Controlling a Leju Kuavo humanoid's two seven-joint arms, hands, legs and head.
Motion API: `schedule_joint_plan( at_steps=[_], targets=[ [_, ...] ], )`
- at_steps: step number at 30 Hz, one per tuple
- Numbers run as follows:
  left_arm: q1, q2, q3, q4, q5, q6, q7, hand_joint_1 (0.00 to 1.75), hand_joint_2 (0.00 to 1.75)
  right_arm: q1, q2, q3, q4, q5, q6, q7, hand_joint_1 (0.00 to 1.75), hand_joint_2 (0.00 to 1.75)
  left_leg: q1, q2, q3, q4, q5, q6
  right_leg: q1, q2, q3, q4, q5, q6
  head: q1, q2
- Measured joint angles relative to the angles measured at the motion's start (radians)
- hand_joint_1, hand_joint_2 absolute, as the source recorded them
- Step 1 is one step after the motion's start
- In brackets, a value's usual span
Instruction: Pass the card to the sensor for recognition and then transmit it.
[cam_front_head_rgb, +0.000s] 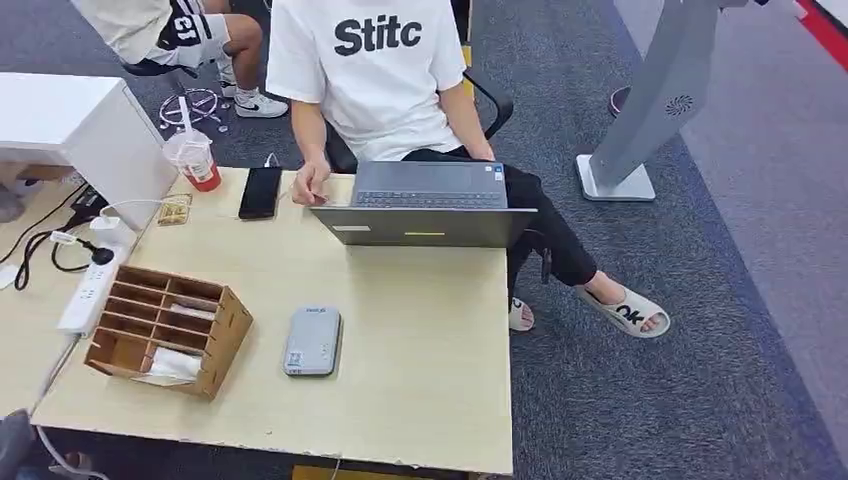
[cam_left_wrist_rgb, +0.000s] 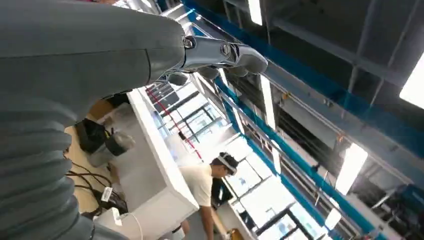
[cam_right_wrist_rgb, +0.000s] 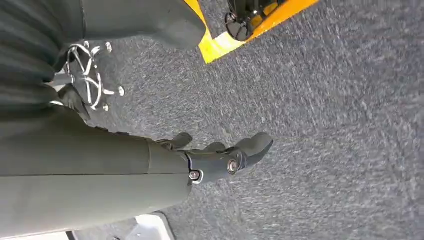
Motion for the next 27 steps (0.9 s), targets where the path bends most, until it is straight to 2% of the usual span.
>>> schedule_joint_plan(
  at_steps=[2, 3, 8, 11, 17, 21, 27],
  targets=[
    [-0.081, 0.053, -0.039, 0.054, -0.051, -0.035, 0.098, 0.0, 1.75, -0.004, 0.0, 0.008, 0.0, 0.023, 0.012, 0.002, 0.0, 1.75, 0.0, 0.0, 0.0, 0.0, 0.001, 0.0, 0.0, 0.0, 0.002, 0.0, 0.001, 0.0, 0.0, 0.0],
    [-0.112, 0.075, -0.055, 0.08, -0.057, -0.044, 0.123, 0.0, 1.75, -0.006, 0.0, 0.012, 0.0, 0.029, 0.017, 0.003, 0.0, 1.75, 0.0, 0.001, 0.0, 0.0, 0.001, 0.0, 0.0, 0.001, 0.001, 0.0, 0.002, 0.001, 0.0, 0.0],
    [-0.214, 0.148, -0.117, 0.182, -0.089, -0.129, 0.199, 0.0, 1.75, -0.005, 0.0, 0.026, 0.003, 0.048, 0.029, 0.018, 0.0, 1.75, 0.0, 0.002, 0.0, 0.0, 0.002, 0.0, 0.0, 0.002, 0.001, 0.0, 0.003, 0.002, 0.0, 0.0],
    [-0.251, 0.181, -0.169, 0.226, -0.225, -0.113, 0.237, 0.0, 1.75, -0.005, 0.0, 0.033, 0.005, 0.064, 0.035, 0.037, 0.0, 1.75, 0.0, 0.002, -0.001, 0.0, 0.001, 0.0, 0.0, 0.003, 0.0, 0.0, 0.003, 0.002, 0.0, 0.0],
    [-0.366, 0.253, -0.238, 0.316, -0.314, -0.121, 0.355, 0.0, 1.75, -0.005, 0.0, 0.049, 0.005, 0.095, 0.063, 0.035, 0.0, 1.75, 0.0, 0.002, -0.002, 0.001, 0.001, 0.0, 0.0, 0.003, -0.001, 0.0, 0.003, 0.002, 0.0, 0.0],
    [-0.473, 0.283, -0.265, 0.409, -0.329, -0.142, 0.384, 0.0, 1.75, -0.005, 0.0, 0.05, 0.005, 0.082, 0.092, 0.003, 0.0, 1.75, 0.0, 0.002, -0.002, 0.001, 0.002, 0.0, 0.0, 0.003, -0.001, 0.0, 0.004, 0.002, -0.001, 0.0],
    [-0.579, 0.293, -0.316, 0.486, -0.378, -0.139, 0.395, 0.0, 1.75, -0.005, 0.0, 0.052, 0.007, 0.112, 0.092, 0.006, 0.0, 1.75, 0.0, 0.002, -0.002, 0.001, 0.002, 0.0, 0.0, 0.003, -0.001, 0.0, 0.004, 0.003, 0.0, 0.0]
  ],
)
